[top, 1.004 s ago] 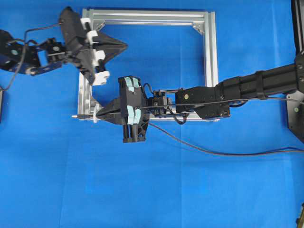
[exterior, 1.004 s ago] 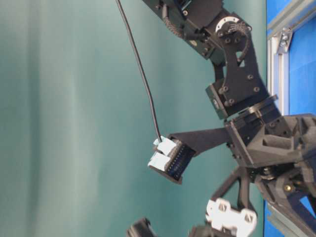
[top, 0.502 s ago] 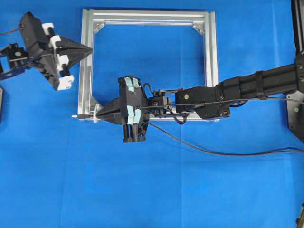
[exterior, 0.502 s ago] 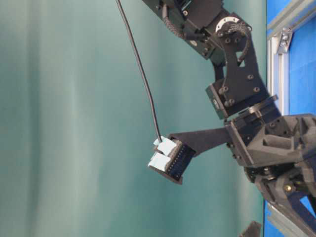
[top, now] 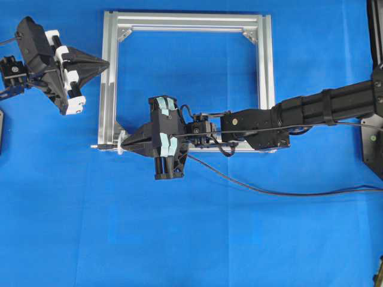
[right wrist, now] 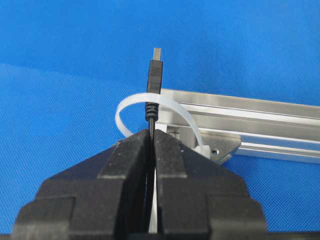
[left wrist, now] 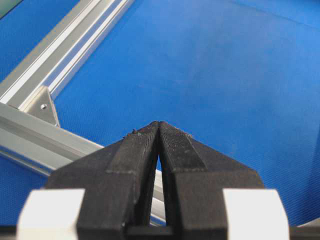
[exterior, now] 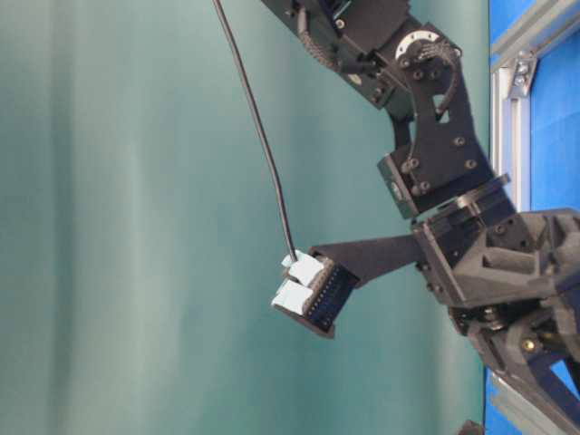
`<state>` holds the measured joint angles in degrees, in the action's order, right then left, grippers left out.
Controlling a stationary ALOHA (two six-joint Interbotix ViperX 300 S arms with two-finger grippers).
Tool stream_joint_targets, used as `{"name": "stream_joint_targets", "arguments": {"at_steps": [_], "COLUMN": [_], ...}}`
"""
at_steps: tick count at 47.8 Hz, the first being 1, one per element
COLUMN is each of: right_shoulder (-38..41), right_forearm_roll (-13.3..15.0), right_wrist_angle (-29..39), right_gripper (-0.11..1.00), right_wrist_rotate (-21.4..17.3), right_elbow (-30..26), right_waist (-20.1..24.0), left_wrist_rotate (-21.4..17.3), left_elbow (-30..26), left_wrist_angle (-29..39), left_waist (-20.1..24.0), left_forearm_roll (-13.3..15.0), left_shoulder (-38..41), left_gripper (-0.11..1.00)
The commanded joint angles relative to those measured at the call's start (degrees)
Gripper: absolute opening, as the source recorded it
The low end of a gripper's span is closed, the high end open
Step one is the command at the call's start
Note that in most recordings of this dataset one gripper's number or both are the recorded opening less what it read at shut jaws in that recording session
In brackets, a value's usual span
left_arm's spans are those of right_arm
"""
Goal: Insert the wire through the string loop located on the left side.
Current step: 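Move the open left gripper toward the plug emerging from the loop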
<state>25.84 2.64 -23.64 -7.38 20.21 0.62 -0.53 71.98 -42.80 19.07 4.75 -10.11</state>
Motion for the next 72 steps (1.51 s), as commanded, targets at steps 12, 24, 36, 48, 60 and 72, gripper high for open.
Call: {"name": "stream_joint_targets", "arguments": {"at_steps": [12,24,36,48,60,72], "right_shoulder": [-1.32,-1.32,-1.23,-1.23,-1.32,-1.32], "right_forearm_roll": [0.00,0.00,0.00,0.00,0.00,0.00], "right_wrist_angle": [-0.18,-0.44,-0.53,-0.53,-0.53,-0.53], "right_gripper": [-0.10,-0.10,-0.10,-0.10,-0.10,-0.10], "right_wrist_rotate": [-0.09,-0.09,-0.09,-0.09,-0.09,-0.09], "right_elbow": [-1.32,-1.32,-1.32,-1.32,-1.32,-1.32], "right_waist": [-0.09,-0.09,-0.09,-0.09,-0.09,-0.09], "left_wrist_rotate": [0.70,0.70,0.09,-0.26,0.97,1.23], "left_elbow": [0.70,1.23,1.49,1.32,1.32,1.14], "left_wrist_angle": [-0.26,-0.26,-0.26,-0.26,0.35,1.23], "left_waist": [-12.48,-21.18,-25.75,-25.84,-26.02,-26.02], "left_forearm_roll": [-0.18,-0.18,-0.18,-0.18,-0.26,-0.26], "left_shoulder": [-1.32,-3.16,-4.57,-4.48,-4.57,-4.48], "left_gripper": [0.00,0.00,0.00,0.00,0.01,0.52]}}
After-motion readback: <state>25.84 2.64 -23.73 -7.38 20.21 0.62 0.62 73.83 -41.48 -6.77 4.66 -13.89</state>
